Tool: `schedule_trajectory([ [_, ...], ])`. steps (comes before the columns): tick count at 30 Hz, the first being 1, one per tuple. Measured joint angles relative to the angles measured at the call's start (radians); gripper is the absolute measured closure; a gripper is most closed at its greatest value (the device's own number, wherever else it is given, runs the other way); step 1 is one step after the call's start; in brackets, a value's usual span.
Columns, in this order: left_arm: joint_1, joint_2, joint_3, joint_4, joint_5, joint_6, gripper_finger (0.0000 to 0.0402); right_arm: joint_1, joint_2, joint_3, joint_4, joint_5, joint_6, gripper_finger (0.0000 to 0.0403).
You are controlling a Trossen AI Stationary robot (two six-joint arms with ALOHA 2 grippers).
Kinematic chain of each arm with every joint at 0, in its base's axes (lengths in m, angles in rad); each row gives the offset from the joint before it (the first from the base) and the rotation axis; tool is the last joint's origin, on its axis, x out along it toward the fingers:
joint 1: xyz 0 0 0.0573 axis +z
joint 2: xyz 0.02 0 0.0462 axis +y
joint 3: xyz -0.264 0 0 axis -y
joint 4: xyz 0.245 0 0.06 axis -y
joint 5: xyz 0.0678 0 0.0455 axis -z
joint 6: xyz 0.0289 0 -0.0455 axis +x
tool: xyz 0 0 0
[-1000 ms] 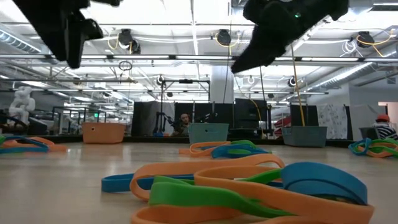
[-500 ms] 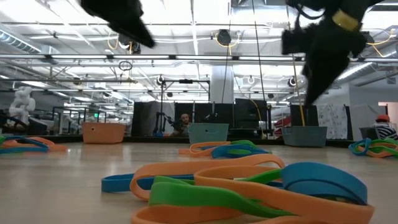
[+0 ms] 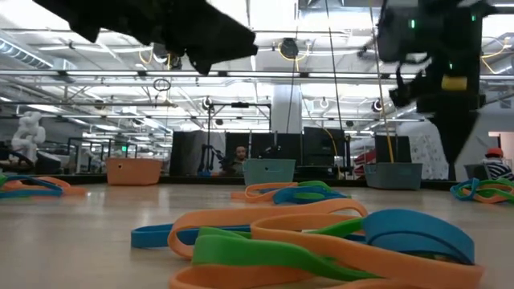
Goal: Sort rubber bands into baskets
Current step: Put the blue rubber band into the light blue bin
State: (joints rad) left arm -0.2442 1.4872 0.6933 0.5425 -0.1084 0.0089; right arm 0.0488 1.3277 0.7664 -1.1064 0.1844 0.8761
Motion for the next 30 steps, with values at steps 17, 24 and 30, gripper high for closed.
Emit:
schedule_trajectory([
  [17, 0.028, -0.001, 0.0, -0.091, 0.007, 0.024, 0.0256, -0.069, 0.0, -0.11, 0.143, -0.06, 0.059, 0.0273],
  [24, 0.028, -0.001, 0.0, -0.088, 0.007, 0.022, 0.0256, -0.069, 0.0, -0.11, 0.097, -0.056, 0.102, 0.0273],
  [30, 0.028, -0.001, 0.0, -0.089, 0.007, 0.006, 0.0256, -0.068, 0.0, -0.11, 0.093, -0.062, 0.107, 0.0274],
])
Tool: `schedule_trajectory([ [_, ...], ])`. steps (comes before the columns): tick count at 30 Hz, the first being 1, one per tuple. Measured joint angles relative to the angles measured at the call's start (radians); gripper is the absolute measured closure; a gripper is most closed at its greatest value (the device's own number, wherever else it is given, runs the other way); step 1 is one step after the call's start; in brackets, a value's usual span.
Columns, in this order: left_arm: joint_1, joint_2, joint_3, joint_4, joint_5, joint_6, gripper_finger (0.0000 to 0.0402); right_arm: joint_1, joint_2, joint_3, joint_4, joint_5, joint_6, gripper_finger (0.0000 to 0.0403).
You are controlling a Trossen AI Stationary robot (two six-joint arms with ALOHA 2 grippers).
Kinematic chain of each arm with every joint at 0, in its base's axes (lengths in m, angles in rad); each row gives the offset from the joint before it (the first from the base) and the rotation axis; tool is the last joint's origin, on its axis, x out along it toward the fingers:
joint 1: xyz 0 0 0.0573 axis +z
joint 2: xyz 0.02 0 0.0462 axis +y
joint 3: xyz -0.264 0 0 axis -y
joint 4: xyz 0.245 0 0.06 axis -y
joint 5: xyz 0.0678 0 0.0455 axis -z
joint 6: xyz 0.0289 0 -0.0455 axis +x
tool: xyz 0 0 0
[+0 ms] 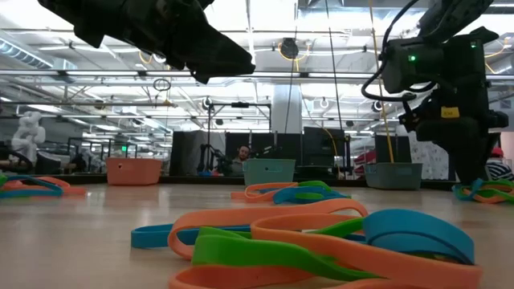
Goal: Sort rubber bands into baskets
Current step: Put the blue rubber band into the light blue bin
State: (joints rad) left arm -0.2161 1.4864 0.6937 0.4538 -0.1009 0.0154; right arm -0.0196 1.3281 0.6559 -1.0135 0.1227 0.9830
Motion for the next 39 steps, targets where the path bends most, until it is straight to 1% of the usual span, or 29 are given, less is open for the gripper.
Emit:
schedule_trajectory([
  [3, 0.0, 0.0, 0.0, -0.005, 0.0, -0.009, 0.0256, 0.002, 0.0, -0.004, 0.024, -0.047, 0.012, 0.0286],
  [5, 0.0, 0.0, 0.0, -0.019, 0.0, -0.009, 0.0256, 0.002, 0.0, -0.014, 0.028, -0.061, 0.026, 0.0298],
  [13, 0.0, 0.0, 0.0, -0.028, 0.0, -0.01, 0.0256, 0.001, 0.0, -0.038, 0.046, -0.013, 0.021, 0.0352],
  [19, 0.0, 0.0, 0.0, -0.02, 0.0, -0.01, 0.0256, 0.001, 0.0, -0.038, 0.046, -0.013, -0.021, 0.0396],
  [26, 0.0, 0.0, 0.0, -0.021, 0.0, -0.01, 0.0256, 0.001, 0.0, 0.037, 0.048, 0.015, -0.069, 0.0401],
  [32, 0.0, 0.0, 0.0, -0.028, 0.0, -0.01, 0.0256, 0.013, 0.0, 0.118, 0.062, 0.013, -0.109, 0.0402],
  [39, 0.0, 0.0, 0.001, -0.049, 0.0, -0.01, 0.0256, 0.061, 0.0, 0.121, 0.053, 0.005, -0.069, 0.0397],
])
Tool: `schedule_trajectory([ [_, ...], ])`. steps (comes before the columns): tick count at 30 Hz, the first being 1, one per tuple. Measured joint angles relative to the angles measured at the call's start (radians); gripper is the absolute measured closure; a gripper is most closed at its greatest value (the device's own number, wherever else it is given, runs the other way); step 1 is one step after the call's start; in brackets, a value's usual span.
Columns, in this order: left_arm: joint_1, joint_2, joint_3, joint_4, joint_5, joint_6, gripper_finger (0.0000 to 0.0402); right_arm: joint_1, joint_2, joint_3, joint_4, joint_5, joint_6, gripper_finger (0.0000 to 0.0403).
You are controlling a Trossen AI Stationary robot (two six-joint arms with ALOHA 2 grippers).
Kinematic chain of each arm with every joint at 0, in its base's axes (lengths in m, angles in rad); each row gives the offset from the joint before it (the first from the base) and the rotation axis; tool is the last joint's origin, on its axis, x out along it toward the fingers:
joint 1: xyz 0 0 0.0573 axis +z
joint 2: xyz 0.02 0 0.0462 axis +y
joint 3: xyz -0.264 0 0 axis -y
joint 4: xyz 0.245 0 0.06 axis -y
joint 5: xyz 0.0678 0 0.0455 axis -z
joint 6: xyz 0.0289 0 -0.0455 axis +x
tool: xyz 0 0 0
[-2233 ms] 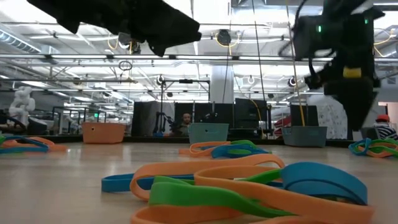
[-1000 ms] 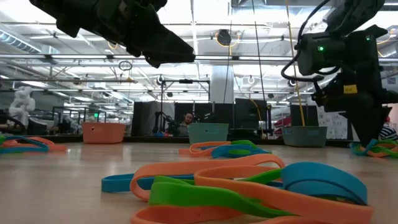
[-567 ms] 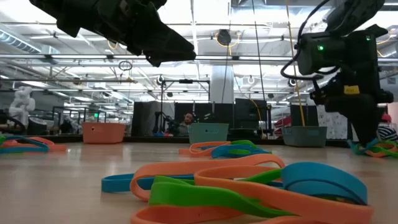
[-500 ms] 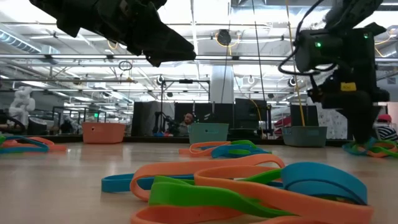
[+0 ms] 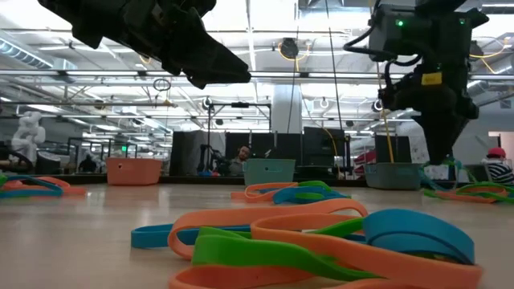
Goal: Sort rubber bands into baskets
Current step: Put the blue rubber band into the light blue bin
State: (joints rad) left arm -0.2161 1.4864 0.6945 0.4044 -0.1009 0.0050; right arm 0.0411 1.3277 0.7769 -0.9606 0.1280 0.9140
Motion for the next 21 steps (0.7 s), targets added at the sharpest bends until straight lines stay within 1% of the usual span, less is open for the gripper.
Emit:
schedule_trajectory([
  [5, 0.0, 0.0, 0.0, -0.001, 0.0, -0.007, 0.0256, 0.046, 0.0, 0.0, -0.014, -0.004, 0.021, 0.0381],
  [10, 0.0, 0.0, 0.0, -0.002, 0.0, -0.009, 0.0256, 0.093, 0.0, 0.0, -0.059, -0.022, 0.052, 0.0352],
  [17, 0.0, 0.0, 0.0, -0.002, 0.0, -0.023, 0.0256, 0.125, 0.0, 0.0, -0.029, 0.037, 0.07, 0.0291],
  [21, 0.0, 0.0, 0.0, -0.002, 0.0, -0.024, 0.0256, 0.124, 0.0, 0.0, -0.023, 0.081, 0.07, 0.0267],
])
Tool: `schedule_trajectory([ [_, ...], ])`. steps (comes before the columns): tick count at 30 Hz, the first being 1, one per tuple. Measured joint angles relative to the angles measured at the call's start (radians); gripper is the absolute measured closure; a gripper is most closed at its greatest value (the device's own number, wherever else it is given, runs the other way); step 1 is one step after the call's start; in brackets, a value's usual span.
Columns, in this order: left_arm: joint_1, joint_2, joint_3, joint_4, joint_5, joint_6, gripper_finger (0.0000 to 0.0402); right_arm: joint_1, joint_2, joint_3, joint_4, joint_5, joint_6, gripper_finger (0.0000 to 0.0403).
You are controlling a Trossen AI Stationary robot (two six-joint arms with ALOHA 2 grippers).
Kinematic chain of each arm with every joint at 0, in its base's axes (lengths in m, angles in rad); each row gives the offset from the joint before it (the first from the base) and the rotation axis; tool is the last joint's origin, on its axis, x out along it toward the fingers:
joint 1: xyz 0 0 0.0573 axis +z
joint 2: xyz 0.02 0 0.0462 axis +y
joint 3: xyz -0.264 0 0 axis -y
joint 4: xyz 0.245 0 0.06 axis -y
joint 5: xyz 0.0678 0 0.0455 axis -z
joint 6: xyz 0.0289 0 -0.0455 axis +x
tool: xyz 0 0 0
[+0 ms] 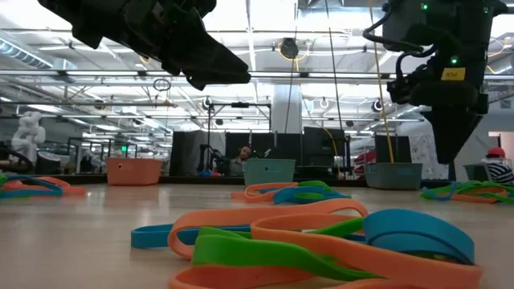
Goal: Sort rubber bands into baskets
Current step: Put the blue rubber band into the light blue bin
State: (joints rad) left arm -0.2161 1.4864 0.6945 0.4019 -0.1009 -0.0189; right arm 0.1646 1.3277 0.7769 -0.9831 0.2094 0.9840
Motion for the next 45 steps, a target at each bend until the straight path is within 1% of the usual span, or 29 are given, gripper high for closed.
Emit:
schedule_trajectory([
  [2, 0.0, 0.0, 0.0, 0.0, 0.0, 0.0, 0.0256, -0.008, 0.0, -0.006, 0.01, 0.02, 0.005, 0.0261],
  [5, 0.0, 0.0, 0.0, 0.0, 0.0, -0.001, 0.0256, -0.029, 0.0, -0.042, 0.051, -0.023, 0.009, 0.026],
  [10, 0.0, 0.0, 0.0, 0.0, 0.0, -0.001, 0.0256, -0.061, 0.0, -0.122, 0.092, -0.011, 0.067, 0.0268],
  [13, 0.0, 0.0, 0.0, 0.0, 0.0, -0.001, 0.0256, -0.073, 0.0, -0.165, 0.169, 0.023, 0.05, 0.0274],
  [16, 0.0, 0.0, 0.0, -0.001, 0.0, -0.001, 0.0256, -0.074, 0.0, -0.193, 0.268, 0.023, 0.031, 0.0279],
  [19, 0.0, 0.0, 0.0, -0.001, 0.0, -0.001, 0.0256, -0.074, 0.0, -0.205, 0.293, 0.025, 0.037, 0.0285],
  [22, 0.0, 0.0, 0.0, -0.001, 0.0, -0.001, 0.0256, -0.074, 0.0, -0.207, 0.286, 0.027, 0.052, 0.0294],
  [25, 0.0, 0.0, 0.0, -0.001, 0.0, -0.001, 0.0256, -0.074, 0.0, -0.208, 0.285, 0.019, 0.052, 0.0312],
  [30, 0.0, 0.0, 0.0, -0.001, 0.0, 0.0, 0.0256, -0.074, 0.0, -0.208, 0.285, 0.005, 0.021, 0.0367],
  [32, 0.0, 0.0, 0.0, -0.001, 0.0, 0.0, 0.0256, -0.074, 0.0, -0.206, 0.283, 0.023, 0.003, 0.0391],
  [33, 0.0, 0.0, 0.0, -0.001, 0.0, 0.0, 0.0256, -0.074, 0.0, -0.204, 0.28, 0.038, -0.004, 0.0397],
  [36, 0.0, 0.0, 0.0, -0.001, 0.0, -0.001, 0.0256, -0.075, 0.0, -0.18, 0.276, 0.065, -0.025, 0.0396],
  [42, 0.0, 0.0, 0.0, -0.001, 0.0, 0.0, 0.0256, -0.075, 0.0, -0.096, 0.161, 0.11, -0.052, 0.0401],
  [45, 0.0, 0.0, 0.0, -0.001, 0.0, 0.0, 0.0256, -0.07, 0.0, -0.054, 0.162, 0.111, -0.075, 0.0402],
])
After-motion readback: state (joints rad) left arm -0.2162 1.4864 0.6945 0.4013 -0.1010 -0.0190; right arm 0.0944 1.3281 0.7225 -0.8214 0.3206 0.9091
